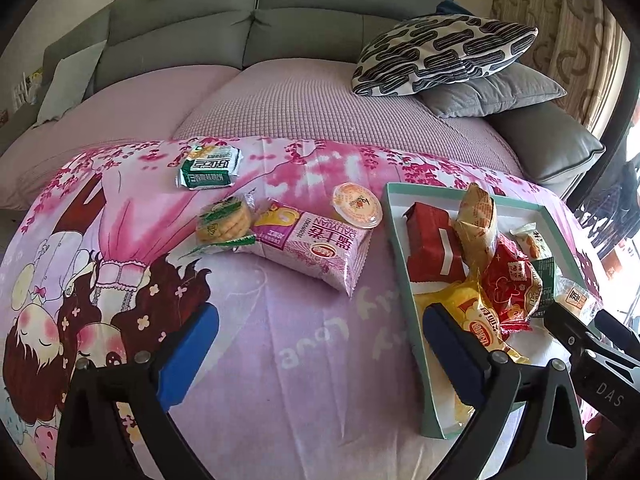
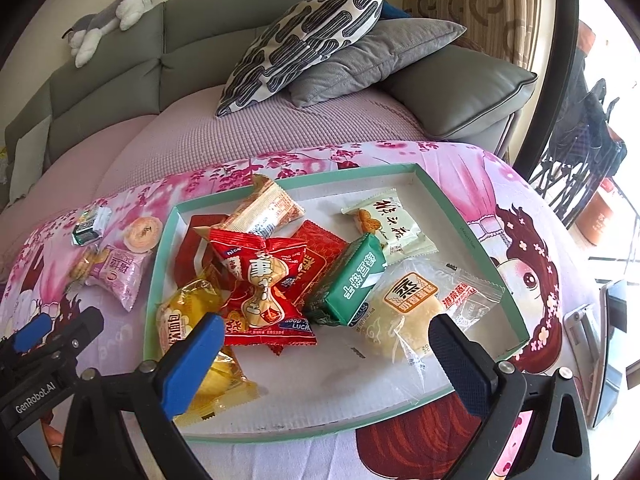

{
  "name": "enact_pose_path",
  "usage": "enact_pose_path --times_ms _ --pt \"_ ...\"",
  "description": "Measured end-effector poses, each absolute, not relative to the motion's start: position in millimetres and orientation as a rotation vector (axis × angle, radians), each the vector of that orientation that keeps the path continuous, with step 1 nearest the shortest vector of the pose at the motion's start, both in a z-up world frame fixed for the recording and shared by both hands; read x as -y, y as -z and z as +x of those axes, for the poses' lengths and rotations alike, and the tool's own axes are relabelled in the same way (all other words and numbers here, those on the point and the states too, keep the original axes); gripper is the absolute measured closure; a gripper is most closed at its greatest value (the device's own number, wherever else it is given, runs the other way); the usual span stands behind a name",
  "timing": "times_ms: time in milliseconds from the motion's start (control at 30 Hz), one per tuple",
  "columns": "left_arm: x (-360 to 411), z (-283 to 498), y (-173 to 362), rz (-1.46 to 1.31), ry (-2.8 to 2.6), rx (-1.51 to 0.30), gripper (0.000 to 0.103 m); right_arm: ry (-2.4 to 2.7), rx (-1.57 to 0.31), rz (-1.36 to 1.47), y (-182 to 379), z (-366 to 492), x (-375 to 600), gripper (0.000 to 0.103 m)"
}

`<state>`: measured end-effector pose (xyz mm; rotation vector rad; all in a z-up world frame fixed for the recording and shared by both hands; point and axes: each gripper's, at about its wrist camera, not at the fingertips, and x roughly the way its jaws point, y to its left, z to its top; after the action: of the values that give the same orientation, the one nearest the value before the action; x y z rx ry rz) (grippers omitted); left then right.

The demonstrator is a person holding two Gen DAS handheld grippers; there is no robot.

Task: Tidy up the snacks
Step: 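Move left gripper to green round cake packet while right moves to orange jelly cup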

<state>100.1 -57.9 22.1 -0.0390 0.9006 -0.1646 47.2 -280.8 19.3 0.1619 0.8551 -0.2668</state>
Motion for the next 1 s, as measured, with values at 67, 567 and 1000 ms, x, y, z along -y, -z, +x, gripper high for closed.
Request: enact_pose_path --times_ms 67,567,1000 --pt "48 100 -25 -0.038 0.14 -0.895 0.001 0.247 -0.858 0.165 -18 49 274 0.0" --pt "-43 109 -17 -0.1 -0.115 -0.946 0.001 0.078 -0.855 0.094 -20 61 202 0.0" --pt "-59 136 -16 -0.248 -0.067 -0.974 0.001 0.019 -0.859 0.123 -27 85 182 0.0"
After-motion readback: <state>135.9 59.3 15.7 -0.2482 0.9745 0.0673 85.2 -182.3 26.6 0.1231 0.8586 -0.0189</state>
